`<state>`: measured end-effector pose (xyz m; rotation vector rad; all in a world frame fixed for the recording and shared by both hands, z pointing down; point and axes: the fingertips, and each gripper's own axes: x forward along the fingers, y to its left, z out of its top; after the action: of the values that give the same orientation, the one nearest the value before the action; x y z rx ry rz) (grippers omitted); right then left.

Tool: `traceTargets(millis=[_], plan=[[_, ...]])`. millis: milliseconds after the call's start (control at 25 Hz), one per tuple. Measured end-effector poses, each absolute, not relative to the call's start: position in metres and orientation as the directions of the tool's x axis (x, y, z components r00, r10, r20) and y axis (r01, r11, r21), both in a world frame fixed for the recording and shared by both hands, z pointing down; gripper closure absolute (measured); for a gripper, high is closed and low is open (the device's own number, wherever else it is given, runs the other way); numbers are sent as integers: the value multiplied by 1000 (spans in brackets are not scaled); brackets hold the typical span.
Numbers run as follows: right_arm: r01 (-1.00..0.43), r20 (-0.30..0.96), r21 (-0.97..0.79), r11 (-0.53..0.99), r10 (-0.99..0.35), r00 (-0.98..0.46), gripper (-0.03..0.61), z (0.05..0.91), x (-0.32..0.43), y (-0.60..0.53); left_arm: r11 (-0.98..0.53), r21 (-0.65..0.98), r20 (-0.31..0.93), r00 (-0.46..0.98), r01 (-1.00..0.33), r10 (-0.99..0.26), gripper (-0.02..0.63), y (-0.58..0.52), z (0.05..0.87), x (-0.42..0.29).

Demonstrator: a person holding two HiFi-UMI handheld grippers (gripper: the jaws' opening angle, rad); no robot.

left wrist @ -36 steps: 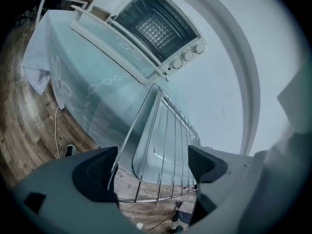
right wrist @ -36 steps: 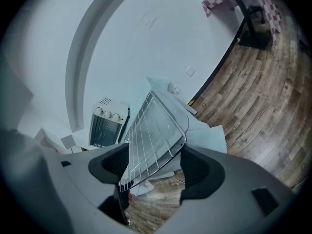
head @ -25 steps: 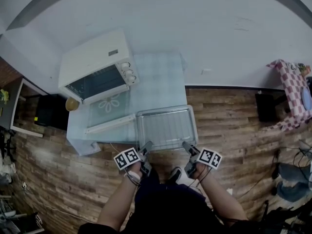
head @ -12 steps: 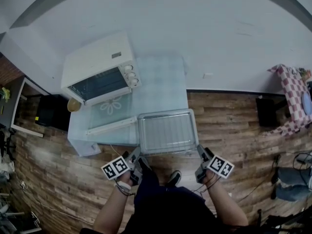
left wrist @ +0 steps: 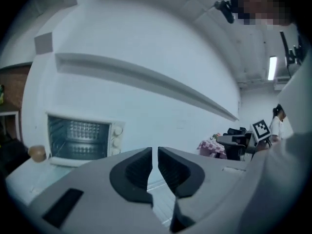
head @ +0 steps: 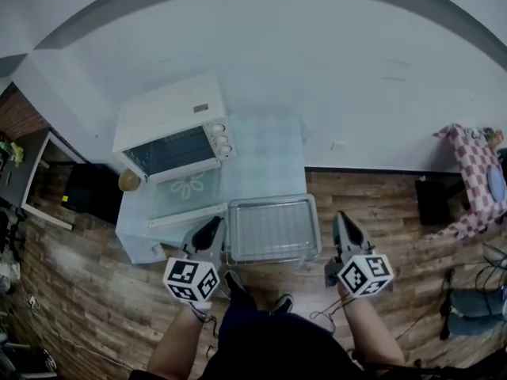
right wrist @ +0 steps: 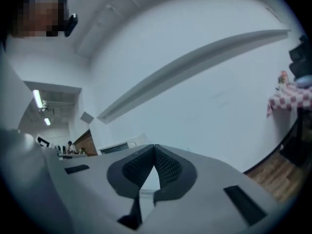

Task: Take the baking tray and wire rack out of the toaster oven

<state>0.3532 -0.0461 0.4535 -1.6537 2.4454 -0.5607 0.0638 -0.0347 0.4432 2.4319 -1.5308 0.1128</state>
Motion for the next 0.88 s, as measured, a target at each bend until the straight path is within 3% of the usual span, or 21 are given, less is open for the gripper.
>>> traceTargets(millis=[160, 320, 880], plan=[[-875, -8, -174, 451, -889, -457, 574, 390, 318, -45, -474, 63, 105, 478, -878, -872, 597, -39, 392, 96], [-878, -56, -34, 477, -878, -475, 574, 348, 303, -38, -489, 8, 36, 489, -872, -872, 597, -37, 352, 115], [-877, -106, 141, 460, -873, -476, 574, 306, 303, -12, -489, -29, -48, 490, -872, -871, 597, -13, 312, 141]])
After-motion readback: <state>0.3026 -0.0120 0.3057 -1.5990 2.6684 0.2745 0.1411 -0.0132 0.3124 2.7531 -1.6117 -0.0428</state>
